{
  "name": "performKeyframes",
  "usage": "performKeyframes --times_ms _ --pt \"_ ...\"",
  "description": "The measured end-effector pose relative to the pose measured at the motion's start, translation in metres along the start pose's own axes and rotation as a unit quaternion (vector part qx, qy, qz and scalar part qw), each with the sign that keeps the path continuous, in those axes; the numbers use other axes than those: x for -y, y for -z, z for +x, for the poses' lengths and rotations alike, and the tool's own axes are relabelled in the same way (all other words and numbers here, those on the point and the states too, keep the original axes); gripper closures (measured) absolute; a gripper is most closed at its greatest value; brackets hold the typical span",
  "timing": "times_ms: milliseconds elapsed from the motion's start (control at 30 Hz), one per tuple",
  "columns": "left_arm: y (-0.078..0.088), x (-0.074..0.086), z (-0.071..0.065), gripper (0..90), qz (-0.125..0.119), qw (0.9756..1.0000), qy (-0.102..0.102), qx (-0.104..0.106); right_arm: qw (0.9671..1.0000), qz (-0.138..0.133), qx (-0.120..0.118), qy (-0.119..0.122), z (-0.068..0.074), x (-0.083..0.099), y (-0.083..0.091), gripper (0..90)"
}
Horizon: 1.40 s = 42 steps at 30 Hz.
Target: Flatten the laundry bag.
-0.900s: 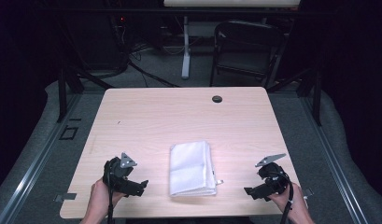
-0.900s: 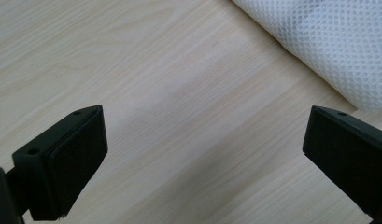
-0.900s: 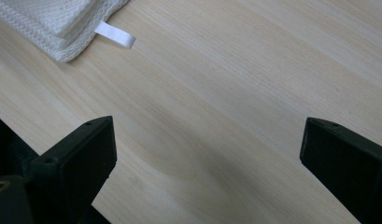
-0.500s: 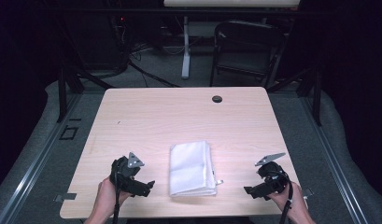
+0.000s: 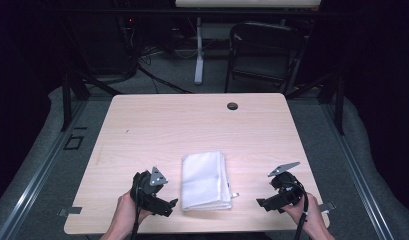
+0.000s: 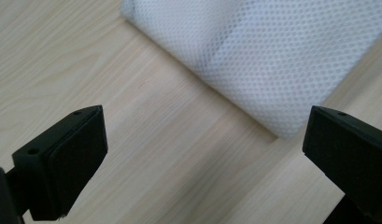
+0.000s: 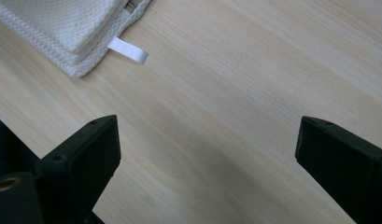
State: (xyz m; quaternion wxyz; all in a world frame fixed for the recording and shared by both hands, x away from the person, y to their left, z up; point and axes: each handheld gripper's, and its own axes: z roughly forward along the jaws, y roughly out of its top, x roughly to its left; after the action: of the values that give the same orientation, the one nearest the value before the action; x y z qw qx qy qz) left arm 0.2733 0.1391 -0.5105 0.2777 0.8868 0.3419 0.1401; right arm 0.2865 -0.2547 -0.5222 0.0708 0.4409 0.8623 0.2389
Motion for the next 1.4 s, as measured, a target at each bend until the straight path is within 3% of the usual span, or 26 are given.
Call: performKeyframes --times_ms 67,367,467,500,833,867,933,1100,1167,1200,1233,1400 --pt "-0.003 -0.003 -0.005 0.1 0.002 0.9999 -0.010 0.011 1.0000 0.004 -0.008 -0.004 0.000 -0.001 -0.001 6.7" --pt "-0.021 -0.021 -0.030 0.1 0.002 0.9981 -0.048 0.039 0.9999 0.014 -0.002 0.000 0.002 -0.003 -0.006 7.1" --pt "-0.025 -0.025 -0.034 0.1 0.004 0.9974 -0.059 0.043 0.9999 -0.003 -0.003 -0.012 0.005 -0.002 -0.009 7.1" --pt "-0.029 -0.028 -0.039 0.1 0.005 0.9968 -0.064 0.048 0.9999 0.012 -0.008 -0.003 0.004 -0.004 -0.008 7.1" --pt "-0.049 -0.046 -0.058 0.2 0.012 0.9931 -0.107 0.046 0.9997 0.020 -0.009 0.006 0.006 -0.006 -0.008 7.8" --pt "-0.051 -0.048 -0.060 0.2 0.013 0.9927 -0.111 0.045 0.9999 0.003 -0.014 -0.008 0.007 -0.004 -0.011 7.9" --pt "-0.056 -0.051 -0.064 0.4 0.015 0.9916 -0.121 0.045 0.9997 0.022 -0.010 0.006 0.007 -0.006 -0.010 8.0" --pt "-0.067 -0.056 -0.071 13.3 0.022 0.9889 -0.141 0.042 0.9998 0.015 -0.012 0.007 0.010 -0.007 -0.013 8.7" --pt "-0.070 -0.056 -0.072 16.8 0.023 0.9881 -0.146 0.045 0.9993 0.027 -0.009 0.022 0.010 -0.009 -0.013 9.2" --pt "-0.070 -0.056 -0.073 19.6 0.020 0.9881 -0.147 0.041 0.9996 0.020 -0.016 0.014 0.012 -0.009 -0.015 9.5" --pt "-0.071 -0.056 -0.073 23.3 0.019 0.9883 -0.145 0.042 0.9993 0.028 -0.015 0.022 0.012 -0.010 -0.015 10.5" --pt "-0.077 -0.056 -0.073 31.6 0.032 0.9855 -0.157 0.055 0.9989 0.027 -0.026 0.028 0.016 -0.012 -0.018 13.5"
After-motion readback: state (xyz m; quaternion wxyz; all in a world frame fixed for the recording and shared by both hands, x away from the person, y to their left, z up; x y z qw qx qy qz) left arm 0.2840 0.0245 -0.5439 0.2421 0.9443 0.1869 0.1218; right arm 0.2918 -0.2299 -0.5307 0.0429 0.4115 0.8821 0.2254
